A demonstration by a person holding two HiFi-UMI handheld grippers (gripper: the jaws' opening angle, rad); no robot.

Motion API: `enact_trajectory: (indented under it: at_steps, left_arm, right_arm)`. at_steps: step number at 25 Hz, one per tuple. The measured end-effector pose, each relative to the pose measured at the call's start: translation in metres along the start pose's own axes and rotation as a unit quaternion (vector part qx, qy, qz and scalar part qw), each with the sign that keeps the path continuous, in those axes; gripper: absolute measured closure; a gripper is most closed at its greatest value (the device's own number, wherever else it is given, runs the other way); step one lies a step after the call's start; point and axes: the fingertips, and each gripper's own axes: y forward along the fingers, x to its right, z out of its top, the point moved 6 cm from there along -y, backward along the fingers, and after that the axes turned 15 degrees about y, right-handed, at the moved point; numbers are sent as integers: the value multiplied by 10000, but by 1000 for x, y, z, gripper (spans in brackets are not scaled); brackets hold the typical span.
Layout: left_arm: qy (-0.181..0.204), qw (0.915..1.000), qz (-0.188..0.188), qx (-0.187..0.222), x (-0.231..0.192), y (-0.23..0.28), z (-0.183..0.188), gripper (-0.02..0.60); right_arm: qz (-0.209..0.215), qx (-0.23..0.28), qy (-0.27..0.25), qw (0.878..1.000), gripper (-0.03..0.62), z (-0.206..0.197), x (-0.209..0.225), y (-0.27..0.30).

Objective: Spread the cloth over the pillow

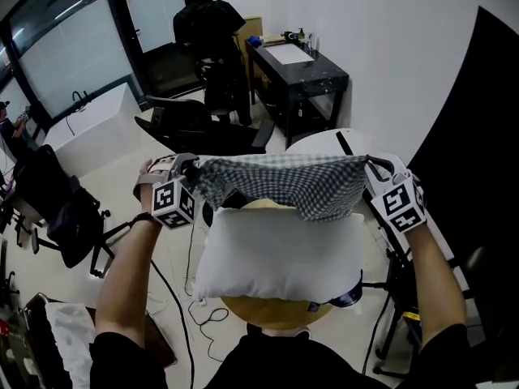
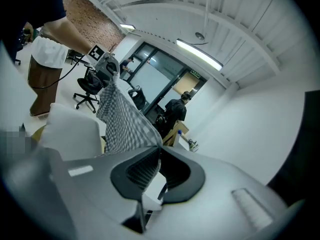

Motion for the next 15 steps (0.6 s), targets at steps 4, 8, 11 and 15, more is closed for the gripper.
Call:
enact_trajectory:
  at_steps: [4, 8, 11, 15]
  left_arm:
    - [-88, 9994, -325, 85, 51, -4, 2, 568]
    - [-136, 9978, -617, 217, 105, -23, 7, 568]
    - [110, 9945, -985, 331, 144, -49, 14, 568]
    - [425, 9907, -1214, 451, 175, -90, 21, 568]
  right_arm:
    - [96, -75, 114, 9999, 571, -25, -31, -10]
    - [233, -97, 244, 9994, 571, -48, -67, -29]
    - [461, -99, 249, 9986, 571, -65, -95, -46]
    - [666, -263, 67, 9974, 571, -82, -133, -78]
